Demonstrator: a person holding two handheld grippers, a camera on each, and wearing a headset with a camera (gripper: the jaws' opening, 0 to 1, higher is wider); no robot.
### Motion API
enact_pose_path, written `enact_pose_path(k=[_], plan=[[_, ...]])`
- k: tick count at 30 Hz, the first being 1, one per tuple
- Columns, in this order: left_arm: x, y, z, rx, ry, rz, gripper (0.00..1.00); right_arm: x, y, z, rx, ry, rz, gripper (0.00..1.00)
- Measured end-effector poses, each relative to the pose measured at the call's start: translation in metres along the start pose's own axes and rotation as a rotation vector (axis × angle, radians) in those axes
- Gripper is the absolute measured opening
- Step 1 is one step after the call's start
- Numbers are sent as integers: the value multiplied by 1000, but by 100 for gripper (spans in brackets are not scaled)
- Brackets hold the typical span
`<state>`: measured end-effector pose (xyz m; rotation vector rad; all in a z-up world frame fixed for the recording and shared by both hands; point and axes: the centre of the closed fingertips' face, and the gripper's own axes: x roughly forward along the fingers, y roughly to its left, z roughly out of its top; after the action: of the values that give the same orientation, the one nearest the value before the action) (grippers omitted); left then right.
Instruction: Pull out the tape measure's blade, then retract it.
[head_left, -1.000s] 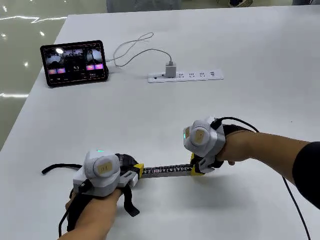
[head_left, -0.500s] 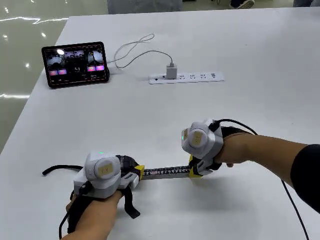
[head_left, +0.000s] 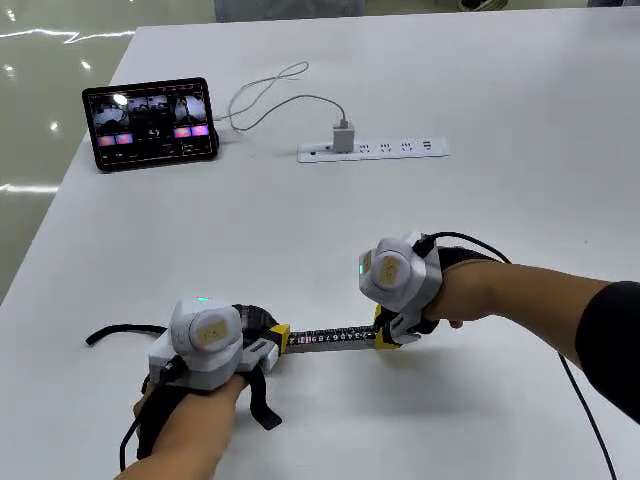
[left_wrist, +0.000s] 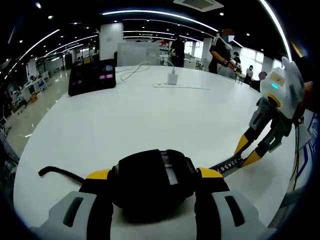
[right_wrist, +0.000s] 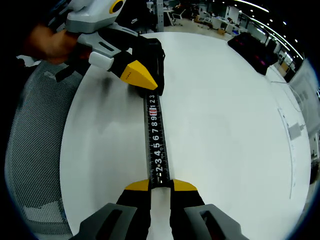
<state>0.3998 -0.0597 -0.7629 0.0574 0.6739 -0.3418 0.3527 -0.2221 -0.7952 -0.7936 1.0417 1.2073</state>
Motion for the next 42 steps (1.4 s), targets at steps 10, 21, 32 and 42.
enact_pose_path(k=[10,21,32,42], plan=[[0,0,0,-1,0,1,61,1,1,4,-5,-5,-1,10],[0,0,0,-1,1,0,61,3,1,9,-4,-13,1,10],[0,0,0,-2,2,1,62,5,2,14,10,-29,-1,10],[0,0,0,-2,2,0,62,7,2,18,1,-29,-5,10]])
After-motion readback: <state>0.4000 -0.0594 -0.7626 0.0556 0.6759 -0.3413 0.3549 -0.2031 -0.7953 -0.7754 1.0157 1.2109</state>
